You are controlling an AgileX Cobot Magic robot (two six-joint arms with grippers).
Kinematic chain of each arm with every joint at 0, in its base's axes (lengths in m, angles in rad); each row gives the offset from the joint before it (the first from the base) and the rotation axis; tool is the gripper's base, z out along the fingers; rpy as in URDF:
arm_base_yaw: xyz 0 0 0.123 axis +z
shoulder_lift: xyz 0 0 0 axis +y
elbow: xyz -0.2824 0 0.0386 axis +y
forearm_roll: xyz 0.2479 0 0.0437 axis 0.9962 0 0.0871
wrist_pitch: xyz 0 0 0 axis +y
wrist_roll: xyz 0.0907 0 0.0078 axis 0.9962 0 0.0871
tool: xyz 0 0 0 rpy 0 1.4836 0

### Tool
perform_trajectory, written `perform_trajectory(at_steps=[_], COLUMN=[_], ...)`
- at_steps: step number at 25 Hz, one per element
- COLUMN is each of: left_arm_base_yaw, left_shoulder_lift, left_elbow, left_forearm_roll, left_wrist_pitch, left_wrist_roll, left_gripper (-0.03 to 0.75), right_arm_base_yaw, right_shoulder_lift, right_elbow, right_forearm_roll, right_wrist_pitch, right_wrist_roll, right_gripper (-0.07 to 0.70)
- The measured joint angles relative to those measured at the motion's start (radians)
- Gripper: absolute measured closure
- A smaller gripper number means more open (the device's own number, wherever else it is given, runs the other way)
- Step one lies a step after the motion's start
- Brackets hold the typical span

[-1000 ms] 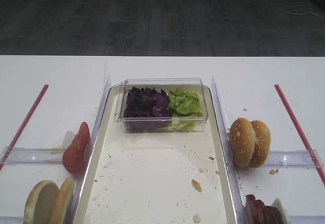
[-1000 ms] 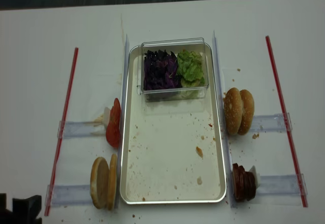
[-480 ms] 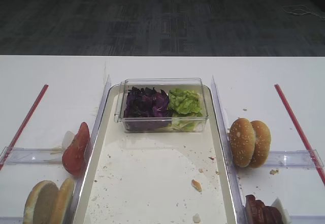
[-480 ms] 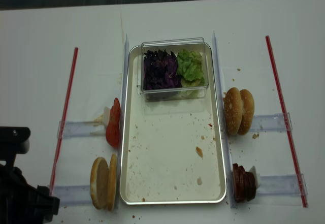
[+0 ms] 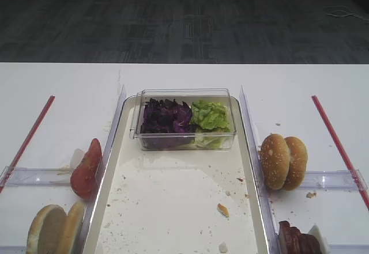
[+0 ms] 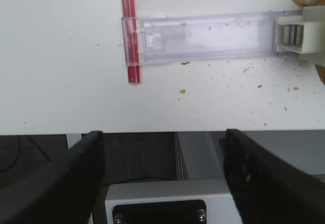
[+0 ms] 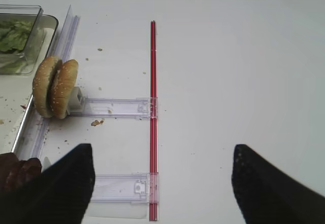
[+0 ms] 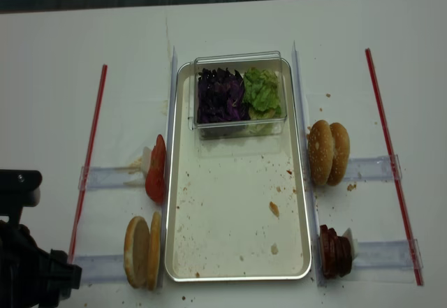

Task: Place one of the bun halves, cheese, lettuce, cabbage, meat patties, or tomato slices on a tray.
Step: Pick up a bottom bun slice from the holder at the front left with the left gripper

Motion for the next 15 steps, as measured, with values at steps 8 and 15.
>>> perform_trajectory(at_steps=[8, 15], left_arm_base_yaw=[0.0, 0.0], left_shoulder_lift=[0.103, 0.228], left_elbow=[-0.066, -0.139], left_forearm_roll=[0.0, 0.0], left_wrist_pitch=[-0.047, -0.062], left_wrist_roll=[0.0, 0.0], left_gripper=[0.225, 0.225], right_arm_base_yaw=[0.0, 0.0], right_shoulder_lift=[0.0, 0.0], right_elbow=[0.0, 0.0], right_forearm_roll=[0.0, 0.0], right_wrist_pitch=[0.0, 0.0], right_wrist_roll=[0.0, 0.0], right_gripper=[0.041, 0.041])
